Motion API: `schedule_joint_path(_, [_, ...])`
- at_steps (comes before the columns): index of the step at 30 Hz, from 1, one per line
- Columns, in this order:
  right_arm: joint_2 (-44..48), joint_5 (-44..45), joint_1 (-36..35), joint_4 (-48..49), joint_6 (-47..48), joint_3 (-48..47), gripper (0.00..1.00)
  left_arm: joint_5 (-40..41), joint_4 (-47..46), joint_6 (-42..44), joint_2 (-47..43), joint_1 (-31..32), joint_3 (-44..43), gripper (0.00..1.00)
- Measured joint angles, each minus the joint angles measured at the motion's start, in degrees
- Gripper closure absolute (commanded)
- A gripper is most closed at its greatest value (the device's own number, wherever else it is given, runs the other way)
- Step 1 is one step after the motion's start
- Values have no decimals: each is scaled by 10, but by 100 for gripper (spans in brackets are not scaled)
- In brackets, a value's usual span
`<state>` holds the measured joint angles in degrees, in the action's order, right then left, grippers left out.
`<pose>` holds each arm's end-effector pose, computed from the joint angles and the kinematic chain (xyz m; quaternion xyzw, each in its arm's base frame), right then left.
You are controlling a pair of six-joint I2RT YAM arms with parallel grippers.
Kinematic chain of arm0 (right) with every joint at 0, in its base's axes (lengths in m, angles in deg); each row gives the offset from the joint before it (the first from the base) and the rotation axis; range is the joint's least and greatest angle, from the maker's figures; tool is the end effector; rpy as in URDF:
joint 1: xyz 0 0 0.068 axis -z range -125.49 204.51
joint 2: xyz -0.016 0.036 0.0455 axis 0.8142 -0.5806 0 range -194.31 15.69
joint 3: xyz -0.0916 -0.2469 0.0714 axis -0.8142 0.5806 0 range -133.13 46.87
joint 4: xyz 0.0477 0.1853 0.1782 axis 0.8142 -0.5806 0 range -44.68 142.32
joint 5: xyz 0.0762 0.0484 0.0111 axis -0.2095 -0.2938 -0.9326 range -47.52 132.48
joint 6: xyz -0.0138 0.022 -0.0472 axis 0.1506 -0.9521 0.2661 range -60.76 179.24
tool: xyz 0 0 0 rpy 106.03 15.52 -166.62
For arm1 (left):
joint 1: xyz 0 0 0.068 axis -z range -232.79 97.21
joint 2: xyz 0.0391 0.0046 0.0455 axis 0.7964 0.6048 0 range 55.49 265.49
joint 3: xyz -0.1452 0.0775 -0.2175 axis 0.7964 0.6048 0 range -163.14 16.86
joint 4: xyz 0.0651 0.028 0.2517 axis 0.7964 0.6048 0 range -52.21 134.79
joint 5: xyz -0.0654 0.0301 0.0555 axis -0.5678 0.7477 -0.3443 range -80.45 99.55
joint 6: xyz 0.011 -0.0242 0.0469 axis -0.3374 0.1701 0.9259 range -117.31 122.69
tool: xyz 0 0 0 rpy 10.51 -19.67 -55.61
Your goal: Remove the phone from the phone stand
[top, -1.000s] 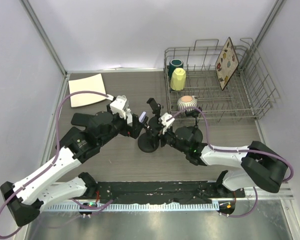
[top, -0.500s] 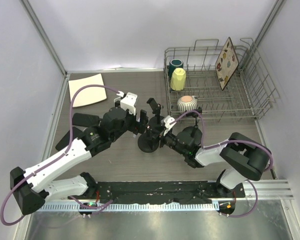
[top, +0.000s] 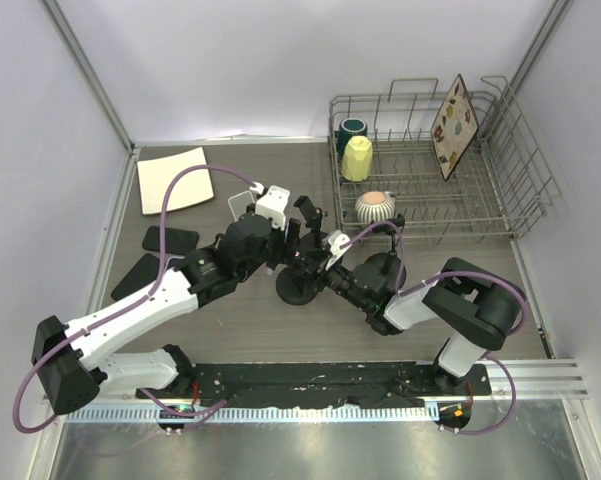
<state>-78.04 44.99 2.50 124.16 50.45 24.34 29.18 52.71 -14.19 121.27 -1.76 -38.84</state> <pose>0.1752 0.2216 0.1657 -0.2445 0.6593 0.3464 0.6209 0.1735 -0.1953 0.3251 0.1564 0.8213 -0.1765 0.5195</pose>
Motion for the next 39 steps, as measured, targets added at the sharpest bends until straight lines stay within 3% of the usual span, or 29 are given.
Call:
schedule_joint_path(3, [-19,4,0,9,-2,-4,33,19,-3,2,6,7,0,40])
schedule_joint_path(6, [-40,6,0,12,-4,-7,50,37,-12,5,7,14,0,43])
schedule_joint_path(17, [-58,3,-3,23,-1,-8,79,78,-40,9,8,22,4,44])
schedule_joint_path(22, [-58,4,-3,24,2,-8,99,88,-50,11,11,27,9,44])
schedule_joint_path(29, [-58,10,-8,24,18,-8,99,101,-58,22,26,37,12,46])
schedule_joint_path(32, [-58,19,-12,24,27,-8,99,114,-64,24,32,41,13,52])
schedule_joint_path(38, [-60,50,-29,24,44,-8,99,146,-67,29,44,54,16,72])
schedule_joint_path(39, [-61,56,-32,25,46,-9,99,150,-68,30,46,56,17,81])
